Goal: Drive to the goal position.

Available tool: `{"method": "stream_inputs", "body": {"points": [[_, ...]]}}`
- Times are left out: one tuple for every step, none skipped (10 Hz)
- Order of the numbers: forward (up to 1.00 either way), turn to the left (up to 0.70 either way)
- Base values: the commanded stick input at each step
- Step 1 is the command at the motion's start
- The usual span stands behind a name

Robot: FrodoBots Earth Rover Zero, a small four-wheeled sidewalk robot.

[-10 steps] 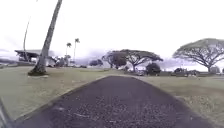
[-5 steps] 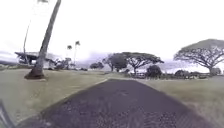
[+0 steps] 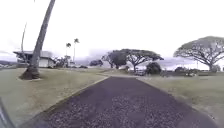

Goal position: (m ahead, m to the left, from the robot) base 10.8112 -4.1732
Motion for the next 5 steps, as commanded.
{"method": "stream_inputs", "body": {"points": [[0.70,0.00],[0.70,0.00],[0.70,0.00],[0.70,0.00],[0.70,0.00]]}}
